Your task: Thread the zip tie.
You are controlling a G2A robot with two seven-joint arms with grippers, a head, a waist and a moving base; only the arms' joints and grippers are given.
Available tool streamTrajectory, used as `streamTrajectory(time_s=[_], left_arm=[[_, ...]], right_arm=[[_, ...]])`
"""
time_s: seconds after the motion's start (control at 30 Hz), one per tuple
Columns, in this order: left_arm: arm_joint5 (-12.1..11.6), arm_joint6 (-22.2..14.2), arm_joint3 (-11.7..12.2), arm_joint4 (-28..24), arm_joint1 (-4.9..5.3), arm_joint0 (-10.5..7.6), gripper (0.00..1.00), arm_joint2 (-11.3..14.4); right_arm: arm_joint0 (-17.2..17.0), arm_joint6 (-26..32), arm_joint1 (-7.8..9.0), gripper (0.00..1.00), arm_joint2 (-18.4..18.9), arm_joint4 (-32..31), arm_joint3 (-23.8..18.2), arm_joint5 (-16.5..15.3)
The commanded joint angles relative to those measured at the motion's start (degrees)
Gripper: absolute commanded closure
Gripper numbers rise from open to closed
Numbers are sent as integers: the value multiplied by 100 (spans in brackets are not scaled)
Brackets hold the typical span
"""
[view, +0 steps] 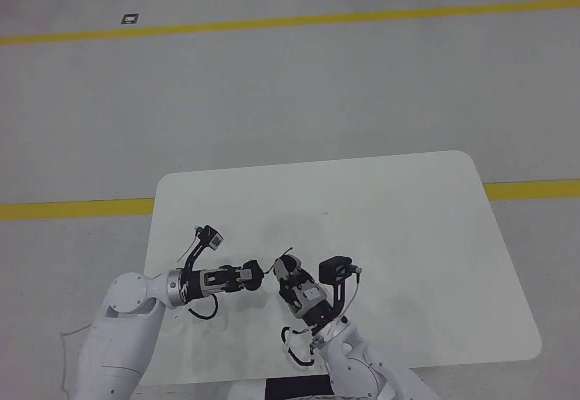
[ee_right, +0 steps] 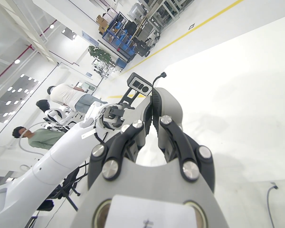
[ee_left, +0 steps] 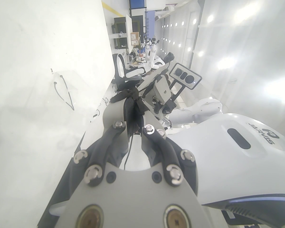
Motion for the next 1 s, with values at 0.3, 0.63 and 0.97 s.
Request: streamTrajectory(time_s=[0.3, 0.63, 0.97], left_arm=[[0, 0, 0, 0, 0, 0, 100, 0], [0, 0, 0, 0, 0, 0, 100, 0], [0, 0, 0, 0, 0, 0, 100, 0]], right_arm=[[-38, -106, 16, 100, 57, -80, -42, 128], [-53, -119, 25, 100, 71, -53, -75, 103], [-63, -90, 46, 100, 28, -40, -139, -73]])
